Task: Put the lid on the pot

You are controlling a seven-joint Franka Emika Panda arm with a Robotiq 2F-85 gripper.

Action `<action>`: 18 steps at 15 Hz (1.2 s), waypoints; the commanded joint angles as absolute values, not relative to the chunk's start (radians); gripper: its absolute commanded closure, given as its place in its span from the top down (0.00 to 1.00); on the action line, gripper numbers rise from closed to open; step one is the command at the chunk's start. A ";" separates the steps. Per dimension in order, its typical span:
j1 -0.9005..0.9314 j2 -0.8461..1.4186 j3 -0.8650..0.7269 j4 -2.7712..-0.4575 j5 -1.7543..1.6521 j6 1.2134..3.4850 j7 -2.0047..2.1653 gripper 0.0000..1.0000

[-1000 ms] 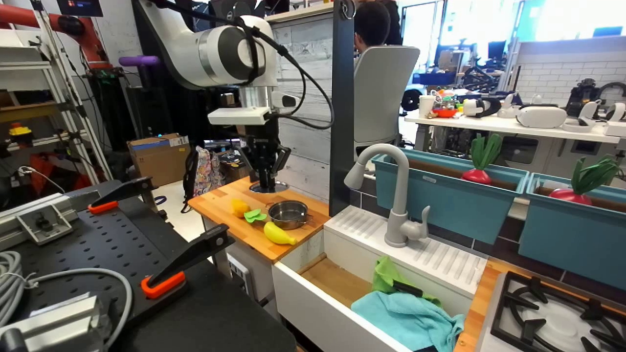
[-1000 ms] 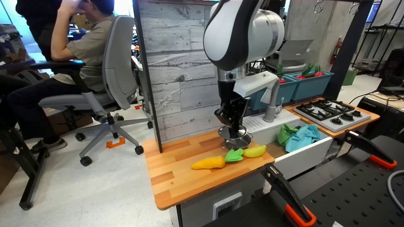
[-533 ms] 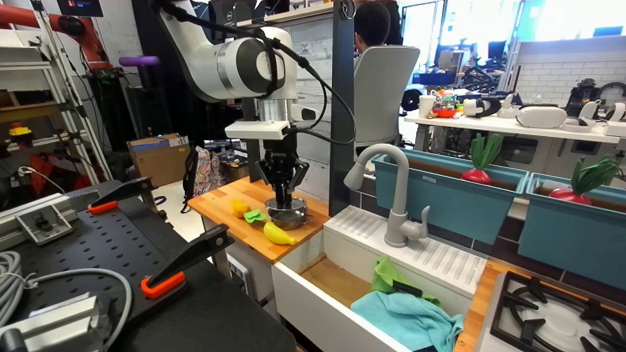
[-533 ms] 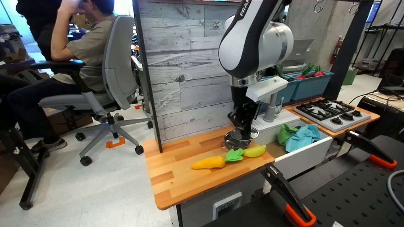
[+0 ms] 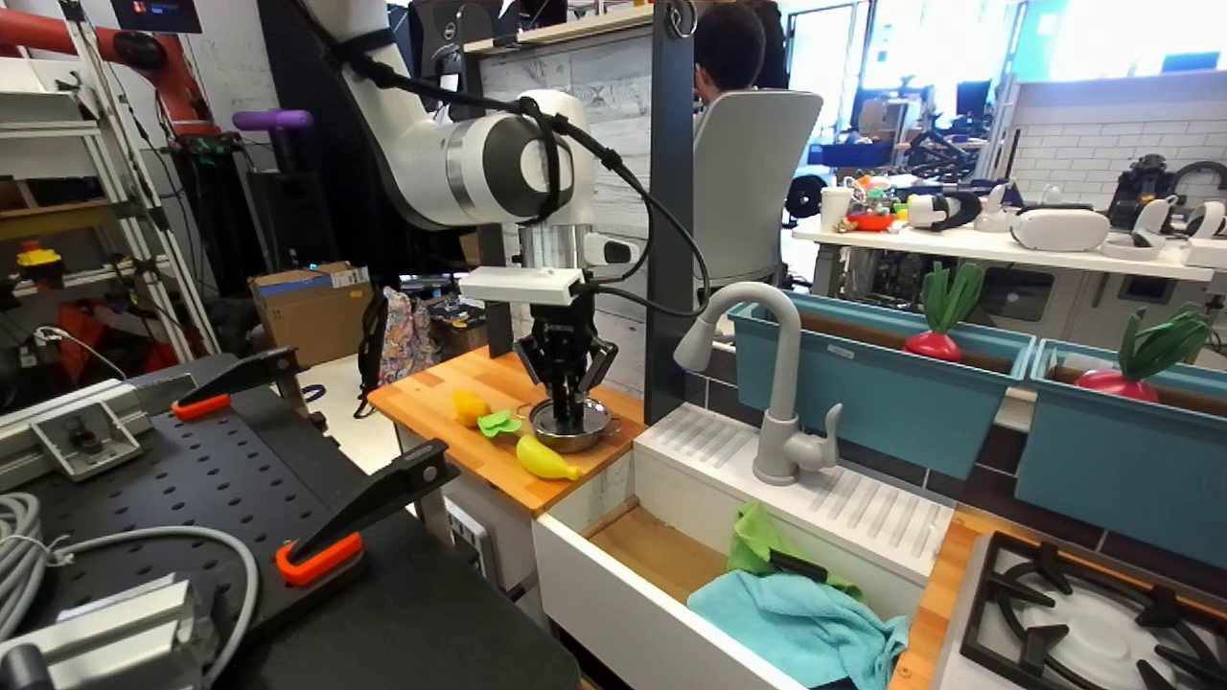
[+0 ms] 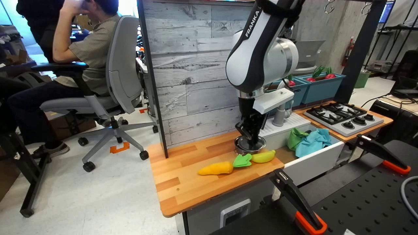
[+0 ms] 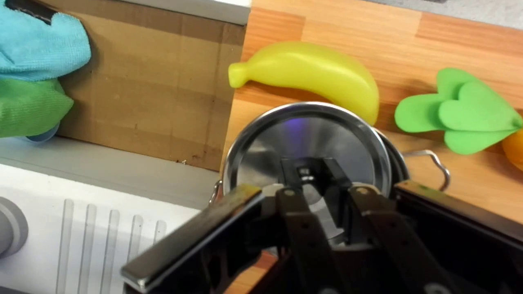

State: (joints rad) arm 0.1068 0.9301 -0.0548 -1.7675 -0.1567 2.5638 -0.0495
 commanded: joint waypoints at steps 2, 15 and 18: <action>0.129 0.933 -0.064 -1.762 -0.185 2.637 -0.032 0.05; 0.106 0.958 -0.043 -1.746 -0.169 2.678 -0.068 0.05; 0.104 0.958 -0.041 -1.745 -0.169 2.672 -0.073 0.53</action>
